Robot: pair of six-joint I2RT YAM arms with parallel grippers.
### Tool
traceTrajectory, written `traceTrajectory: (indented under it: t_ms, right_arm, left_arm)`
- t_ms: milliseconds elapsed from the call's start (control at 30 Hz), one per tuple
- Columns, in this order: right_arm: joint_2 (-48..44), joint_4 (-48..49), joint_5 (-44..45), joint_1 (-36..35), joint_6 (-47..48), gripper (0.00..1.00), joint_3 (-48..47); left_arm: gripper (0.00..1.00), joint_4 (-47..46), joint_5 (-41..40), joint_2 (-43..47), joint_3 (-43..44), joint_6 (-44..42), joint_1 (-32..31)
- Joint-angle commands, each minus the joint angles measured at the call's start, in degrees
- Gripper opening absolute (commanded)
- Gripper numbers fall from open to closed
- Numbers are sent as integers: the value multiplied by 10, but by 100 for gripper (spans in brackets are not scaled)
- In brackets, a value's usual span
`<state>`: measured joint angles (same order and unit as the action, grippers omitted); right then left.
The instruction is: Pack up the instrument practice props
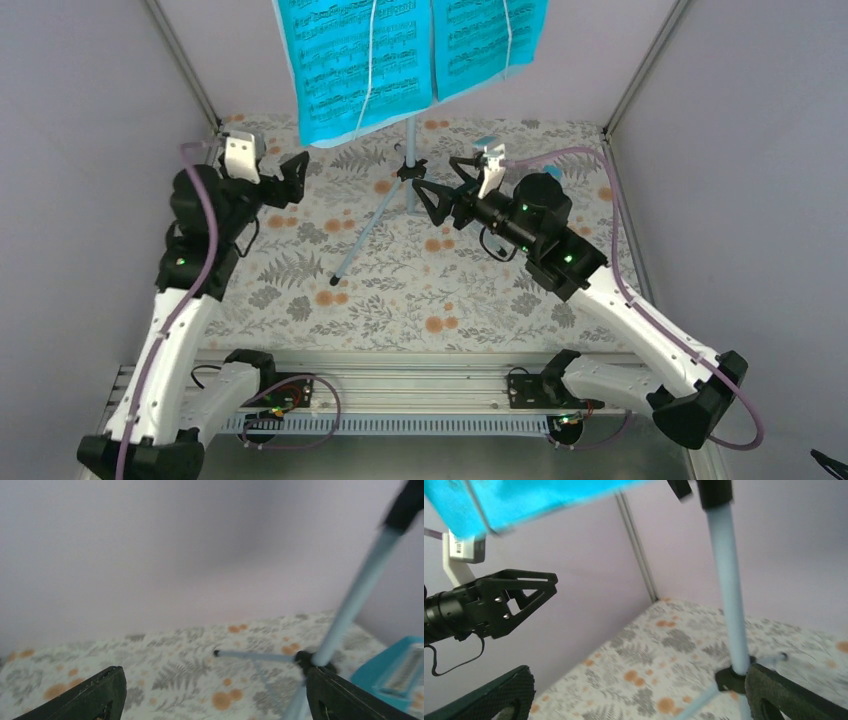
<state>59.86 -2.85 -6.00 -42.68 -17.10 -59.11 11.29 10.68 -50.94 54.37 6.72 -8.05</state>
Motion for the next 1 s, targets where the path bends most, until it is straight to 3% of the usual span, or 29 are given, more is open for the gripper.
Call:
traceTrajectory:
  t_ms: [0, 167, 333, 567, 967]
  right_arm:
    - [14, -22, -71, 0, -48, 100, -61]
    - [33, -17, -116, 0, -62, 99, -112]
    - [73, -53, -135, 0, -71, 98, -182]
    - [80, -49, -123, 0, -83, 99, -187]
    - [76, -45, -120, 0, -79, 99, -174]
  left_arm:
    - [89, 132, 84, 34, 109, 14, 4]
    - [86, 176, 185, 27, 185, 52, 4]
    - [77, 179, 269, -3, 258, 115, 4]
    - [62, 206, 283, -24, 314, 143, 4]
    - [48, 226, 307, -48, 345, 155, 4]
